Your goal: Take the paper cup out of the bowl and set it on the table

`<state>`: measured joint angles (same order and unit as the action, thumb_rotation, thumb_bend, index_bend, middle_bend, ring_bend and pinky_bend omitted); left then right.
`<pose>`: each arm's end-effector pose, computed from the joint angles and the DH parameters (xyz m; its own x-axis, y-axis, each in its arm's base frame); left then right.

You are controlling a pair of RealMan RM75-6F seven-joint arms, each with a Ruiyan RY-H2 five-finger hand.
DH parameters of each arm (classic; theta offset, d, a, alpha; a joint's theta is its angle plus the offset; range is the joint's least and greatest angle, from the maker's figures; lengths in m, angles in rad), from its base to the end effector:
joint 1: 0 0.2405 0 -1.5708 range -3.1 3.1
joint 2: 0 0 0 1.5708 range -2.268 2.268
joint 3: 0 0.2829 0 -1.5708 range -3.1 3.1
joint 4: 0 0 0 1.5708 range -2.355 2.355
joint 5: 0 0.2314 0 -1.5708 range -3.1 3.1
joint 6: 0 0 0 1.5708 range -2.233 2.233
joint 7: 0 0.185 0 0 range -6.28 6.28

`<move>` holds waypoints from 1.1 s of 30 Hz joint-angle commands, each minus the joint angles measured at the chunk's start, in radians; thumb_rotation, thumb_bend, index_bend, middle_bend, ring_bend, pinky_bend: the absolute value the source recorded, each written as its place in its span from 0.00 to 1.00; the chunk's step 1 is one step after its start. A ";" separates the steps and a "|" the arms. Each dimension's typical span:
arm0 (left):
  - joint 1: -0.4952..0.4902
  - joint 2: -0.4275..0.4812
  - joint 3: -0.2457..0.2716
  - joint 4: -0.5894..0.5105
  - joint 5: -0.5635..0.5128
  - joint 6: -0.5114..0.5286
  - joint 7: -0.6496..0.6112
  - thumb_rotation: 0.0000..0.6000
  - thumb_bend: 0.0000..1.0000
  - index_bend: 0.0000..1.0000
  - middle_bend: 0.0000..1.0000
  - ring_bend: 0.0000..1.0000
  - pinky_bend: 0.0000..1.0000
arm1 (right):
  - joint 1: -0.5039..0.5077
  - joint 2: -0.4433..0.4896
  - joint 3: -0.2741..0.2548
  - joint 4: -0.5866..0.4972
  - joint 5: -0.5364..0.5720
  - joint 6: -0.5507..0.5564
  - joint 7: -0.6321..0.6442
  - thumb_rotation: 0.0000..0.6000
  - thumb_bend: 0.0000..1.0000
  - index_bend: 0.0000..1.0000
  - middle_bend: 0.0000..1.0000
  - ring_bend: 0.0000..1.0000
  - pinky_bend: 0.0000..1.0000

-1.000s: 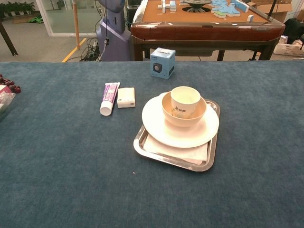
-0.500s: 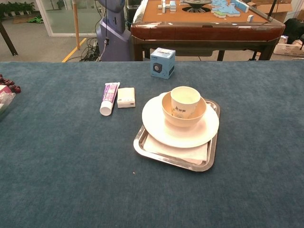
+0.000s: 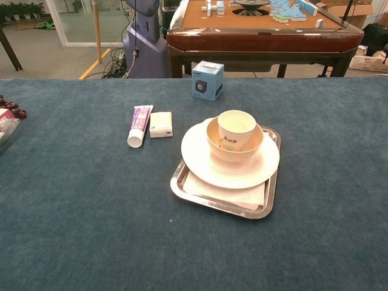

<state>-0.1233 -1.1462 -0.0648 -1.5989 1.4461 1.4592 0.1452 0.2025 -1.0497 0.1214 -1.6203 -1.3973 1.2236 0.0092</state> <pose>-0.3439 0.2425 0.1447 0.5060 0.0010 0.8625 0.8625 0.0084 -0.5060 -0.3450 -0.2810 0.1526 0.4194 -0.1362 0.8975 -0.9067 -0.0152 0.4214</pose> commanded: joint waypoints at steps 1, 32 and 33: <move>-0.001 -0.001 -0.006 0.004 -0.012 -0.004 0.000 1.00 0.32 0.00 0.00 0.00 0.00 | 0.070 -0.005 0.024 0.042 0.005 -0.087 0.087 1.00 0.10 0.19 0.10 0.00 0.00; 0.001 0.003 -0.038 0.034 -0.087 -0.017 -0.026 1.00 0.32 0.00 0.00 0.00 0.00 | 0.454 -0.143 0.046 0.169 0.030 -0.534 0.257 1.00 0.05 0.19 0.07 0.00 0.00; 0.001 0.004 -0.038 0.034 -0.087 -0.018 -0.029 1.00 0.32 0.00 0.00 0.00 0.00 | 0.467 -0.151 0.048 0.173 0.040 -0.548 0.250 1.00 0.05 0.19 0.07 0.00 0.00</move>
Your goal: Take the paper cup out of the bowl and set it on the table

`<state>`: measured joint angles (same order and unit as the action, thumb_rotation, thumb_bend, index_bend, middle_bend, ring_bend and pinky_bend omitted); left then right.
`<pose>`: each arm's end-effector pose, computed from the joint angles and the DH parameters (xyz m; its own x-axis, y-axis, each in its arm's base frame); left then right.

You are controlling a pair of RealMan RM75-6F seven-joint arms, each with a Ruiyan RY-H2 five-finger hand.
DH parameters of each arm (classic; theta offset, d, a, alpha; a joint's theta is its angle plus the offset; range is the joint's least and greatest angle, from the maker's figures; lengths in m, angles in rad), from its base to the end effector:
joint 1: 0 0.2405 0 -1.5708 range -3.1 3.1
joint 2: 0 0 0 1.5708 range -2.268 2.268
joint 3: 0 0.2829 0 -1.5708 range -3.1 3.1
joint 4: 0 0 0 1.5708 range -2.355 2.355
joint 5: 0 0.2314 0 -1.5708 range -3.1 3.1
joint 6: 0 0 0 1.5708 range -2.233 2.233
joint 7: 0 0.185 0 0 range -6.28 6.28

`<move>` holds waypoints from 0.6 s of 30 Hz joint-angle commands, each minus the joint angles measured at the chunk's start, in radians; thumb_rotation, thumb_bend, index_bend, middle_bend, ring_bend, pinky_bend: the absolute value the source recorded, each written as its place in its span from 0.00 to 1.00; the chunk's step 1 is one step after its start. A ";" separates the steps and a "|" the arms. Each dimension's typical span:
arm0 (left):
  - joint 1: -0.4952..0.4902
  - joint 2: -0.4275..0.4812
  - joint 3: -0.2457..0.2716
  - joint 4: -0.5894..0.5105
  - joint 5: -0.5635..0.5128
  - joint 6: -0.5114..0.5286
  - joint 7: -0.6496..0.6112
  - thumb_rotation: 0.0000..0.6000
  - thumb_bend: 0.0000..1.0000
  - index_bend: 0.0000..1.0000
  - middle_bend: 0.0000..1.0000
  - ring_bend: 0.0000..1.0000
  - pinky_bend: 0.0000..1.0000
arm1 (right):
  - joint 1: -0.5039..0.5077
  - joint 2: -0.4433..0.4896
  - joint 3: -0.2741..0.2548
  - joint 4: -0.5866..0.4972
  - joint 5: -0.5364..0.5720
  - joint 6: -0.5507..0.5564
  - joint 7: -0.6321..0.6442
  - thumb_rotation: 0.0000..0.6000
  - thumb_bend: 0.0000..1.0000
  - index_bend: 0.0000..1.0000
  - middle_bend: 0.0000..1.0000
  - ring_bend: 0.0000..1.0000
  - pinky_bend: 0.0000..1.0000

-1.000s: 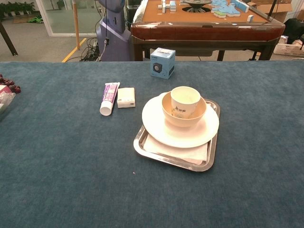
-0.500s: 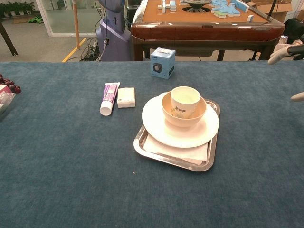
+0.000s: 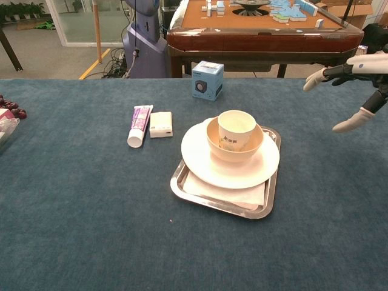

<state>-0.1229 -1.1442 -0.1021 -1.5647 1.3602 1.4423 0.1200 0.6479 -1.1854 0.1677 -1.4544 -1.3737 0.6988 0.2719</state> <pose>-0.3632 0.2509 0.1599 0.5013 -0.0132 0.8651 0.8616 0.0994 -0.4978 -0.2545 -0.4139 0.0538 0.3156 -0.4516 0.8345 -0.9432 -0.2453 0.2240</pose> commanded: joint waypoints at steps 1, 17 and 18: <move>0.000 0.003 -0.001 0.000 -0.002 -0.001 -0.006 1.00 0.32 0.00 0.00 0.00 0.00 | 0.031 -0.022 0.003 0.010 0.024 -0.035 -0.018 1.00 0.05 0.19 0.07 0.00 0.00; 0.003 0.022 -0.009 0.003 -0.011 -0.007 -0.055 1.00 0.32 0.00 0.00 0.00 0.00 | 0.192 -0.156 0.021 0.070 0.182 -0.168 -0.166 1.00 0.04 0.19 0.06 0.00 0.00; 0.003 0.024 -0.009 0.002 -0.012 -0.007 -0.057 1.00 0.32 0.00 0.00 0.00 0.00 | 0.200 -0.161 0.021 0.074 0.191 -0.174 -0.174 1.00 0.04 0.19 0.06 0.00 0.00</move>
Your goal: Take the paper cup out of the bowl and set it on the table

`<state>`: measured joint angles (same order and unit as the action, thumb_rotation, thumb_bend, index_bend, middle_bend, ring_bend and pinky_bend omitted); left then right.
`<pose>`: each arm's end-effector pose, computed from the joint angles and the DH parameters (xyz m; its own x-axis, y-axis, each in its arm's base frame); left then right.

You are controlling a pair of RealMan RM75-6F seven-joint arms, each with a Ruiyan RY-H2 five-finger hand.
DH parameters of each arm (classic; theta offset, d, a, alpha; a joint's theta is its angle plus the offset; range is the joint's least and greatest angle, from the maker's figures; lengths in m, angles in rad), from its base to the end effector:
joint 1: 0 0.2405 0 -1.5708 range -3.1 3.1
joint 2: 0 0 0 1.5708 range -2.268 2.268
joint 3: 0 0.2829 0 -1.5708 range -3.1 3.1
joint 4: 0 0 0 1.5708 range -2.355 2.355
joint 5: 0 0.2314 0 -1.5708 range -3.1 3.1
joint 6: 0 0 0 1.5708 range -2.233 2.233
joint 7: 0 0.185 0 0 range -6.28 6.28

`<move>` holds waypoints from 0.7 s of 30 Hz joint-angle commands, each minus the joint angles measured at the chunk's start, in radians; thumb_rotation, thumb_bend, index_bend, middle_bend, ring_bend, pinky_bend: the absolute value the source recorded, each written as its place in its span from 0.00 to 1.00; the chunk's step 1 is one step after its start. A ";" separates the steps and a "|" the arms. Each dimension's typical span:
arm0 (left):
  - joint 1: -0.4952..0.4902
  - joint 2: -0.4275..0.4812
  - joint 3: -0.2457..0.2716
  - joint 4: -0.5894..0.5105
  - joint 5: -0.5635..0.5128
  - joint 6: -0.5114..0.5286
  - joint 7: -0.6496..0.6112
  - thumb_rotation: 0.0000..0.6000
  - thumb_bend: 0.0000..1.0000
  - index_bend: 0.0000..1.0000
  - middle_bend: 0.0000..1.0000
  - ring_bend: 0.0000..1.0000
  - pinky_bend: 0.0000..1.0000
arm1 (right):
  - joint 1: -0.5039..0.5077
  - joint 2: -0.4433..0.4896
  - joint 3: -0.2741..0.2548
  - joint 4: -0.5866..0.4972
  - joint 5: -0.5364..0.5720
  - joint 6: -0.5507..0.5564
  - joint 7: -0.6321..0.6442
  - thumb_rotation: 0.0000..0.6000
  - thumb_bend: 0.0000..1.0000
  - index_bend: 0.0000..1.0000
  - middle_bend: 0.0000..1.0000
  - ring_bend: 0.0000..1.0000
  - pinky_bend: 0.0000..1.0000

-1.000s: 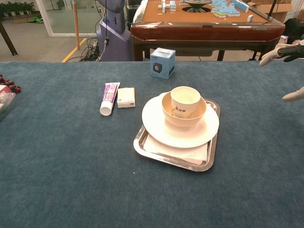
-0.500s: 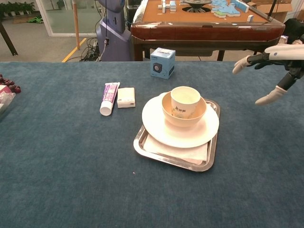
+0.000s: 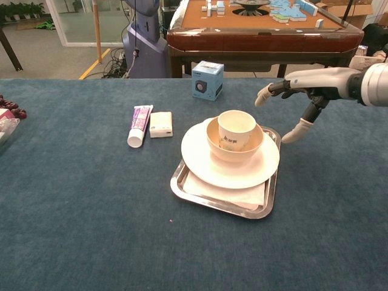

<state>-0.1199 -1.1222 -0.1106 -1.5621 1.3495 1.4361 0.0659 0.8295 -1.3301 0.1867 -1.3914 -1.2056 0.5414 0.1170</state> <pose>-0.3674 0.2518 0.1702 0.4730 -0.0215 0.8808 0.8765 0.1132 -0.4679 -0.1939 -0.4452 -0.0118 0.3742 -0.5288 0.7618 -0.9186 -0.3238 0.2264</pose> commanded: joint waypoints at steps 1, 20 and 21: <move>0.001 0.003 -0.001 -0.001 -0.001 0.000 -0.006 1.00 0.32 0.00 0.00 0.00 0.00 | 0.027 -0.022 0.002 0.015 0.033 -0.022 -0.028 1.00 0.04 0.19 0.06 0.00 0.00; 0.009 0.019 -0.002 -0.003 0.005 0.009 -0.043 1.00 0.32 0.00 0.00 0.00 0.00 | 0.163 -0.089 -0.021 0.031 0.225 -0.047 -0.187 1.00 0.04 0.19 0.06 0.00 0.00; 0.009 0.019 -0.001 -0.003 0.008 0.009 -0.043 1.00 0.32 0.00 0.00 0.00 0.00 | 0.168 -0.093 -0.025 0.033 0.235 -0.044 -0.195 1.00 0.04 0.19 0.06 0.00 0.00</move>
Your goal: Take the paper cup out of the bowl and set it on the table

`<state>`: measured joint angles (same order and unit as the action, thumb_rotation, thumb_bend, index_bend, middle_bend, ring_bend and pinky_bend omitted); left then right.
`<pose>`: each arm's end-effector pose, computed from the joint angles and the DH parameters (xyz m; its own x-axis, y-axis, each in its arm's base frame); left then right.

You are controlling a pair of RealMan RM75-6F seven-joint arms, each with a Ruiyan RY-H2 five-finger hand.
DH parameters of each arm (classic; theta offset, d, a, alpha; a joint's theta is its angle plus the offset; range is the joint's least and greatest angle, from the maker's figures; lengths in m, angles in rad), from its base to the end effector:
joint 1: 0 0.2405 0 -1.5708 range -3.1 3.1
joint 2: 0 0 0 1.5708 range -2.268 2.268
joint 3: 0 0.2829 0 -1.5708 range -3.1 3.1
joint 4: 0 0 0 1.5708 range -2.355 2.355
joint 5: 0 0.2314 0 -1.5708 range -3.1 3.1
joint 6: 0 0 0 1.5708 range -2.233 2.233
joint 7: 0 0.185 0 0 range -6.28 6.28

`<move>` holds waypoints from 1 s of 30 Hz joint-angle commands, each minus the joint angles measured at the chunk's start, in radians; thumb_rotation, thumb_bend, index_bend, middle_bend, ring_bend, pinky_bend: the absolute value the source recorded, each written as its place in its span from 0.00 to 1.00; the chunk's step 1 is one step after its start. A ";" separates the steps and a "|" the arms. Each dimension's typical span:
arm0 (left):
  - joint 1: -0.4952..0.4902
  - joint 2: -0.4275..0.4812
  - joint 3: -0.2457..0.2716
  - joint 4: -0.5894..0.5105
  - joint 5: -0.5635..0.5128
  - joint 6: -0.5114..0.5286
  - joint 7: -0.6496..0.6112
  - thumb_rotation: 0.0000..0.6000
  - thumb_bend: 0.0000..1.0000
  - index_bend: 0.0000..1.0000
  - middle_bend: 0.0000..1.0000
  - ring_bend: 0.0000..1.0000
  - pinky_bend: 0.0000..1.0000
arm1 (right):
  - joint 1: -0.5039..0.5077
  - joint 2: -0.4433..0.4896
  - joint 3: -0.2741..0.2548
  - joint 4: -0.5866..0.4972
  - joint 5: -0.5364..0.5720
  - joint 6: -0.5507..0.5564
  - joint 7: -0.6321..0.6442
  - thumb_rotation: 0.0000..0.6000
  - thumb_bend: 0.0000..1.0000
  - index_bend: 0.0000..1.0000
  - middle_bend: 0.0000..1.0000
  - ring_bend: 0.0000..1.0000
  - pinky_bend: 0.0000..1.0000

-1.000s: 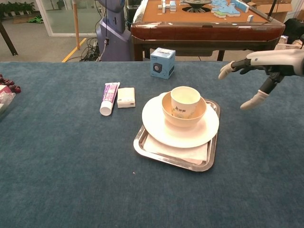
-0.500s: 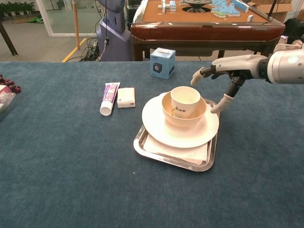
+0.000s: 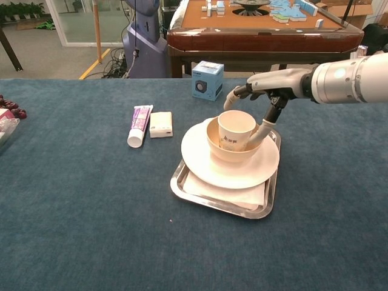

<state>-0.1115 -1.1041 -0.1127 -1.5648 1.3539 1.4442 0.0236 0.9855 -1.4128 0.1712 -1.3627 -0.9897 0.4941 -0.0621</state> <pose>-0.3686 0.2493 0.1784 0.4505 -0.0343 0.8921 0.8884 0.1160 -0.4441 -0.1420 -0.4609 -0.0481 0.4351 -0.5441 0.7174 -0.8896 -0.3826 0.2494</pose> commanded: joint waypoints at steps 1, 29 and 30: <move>0.001 0.001 0.002 0.000 0.004 0.001 -0.001 1.00 0.32 0.00 0.00 0.00 0.00 | 0.016 -0.014 -0.012 0.005 0.026 0.006 -0.021 1.00 0.05 0.20 0.06 0.00 0.00; -0.002 -0.006 0.007 0.014 0.008 -0.007 -0.003 1.00 0.32 0.00 0.00 0.00 0.00 | 0.062 0.008 -0.030 -0.015 0.114 0.072 -0.107 1.00 0.15 0.42 0.10 0.00 0.00; -0.002 -0.006 0.007 0.014 0.008 -0.008 -0.001 1.00 0.32 0.00 0.00 0.00 0.00 | 0.065 0.012 -0.030 -0.014 0.123 0.068 -0.108 1.00 0.15 0.42 0.10 0.00 0.00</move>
<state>-0.1140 -1.1103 -0.1058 -1.5506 1.3619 1.4363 0.0223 1.0460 -1.4069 0.1406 -1.3759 -0.8757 0.5669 -0.1669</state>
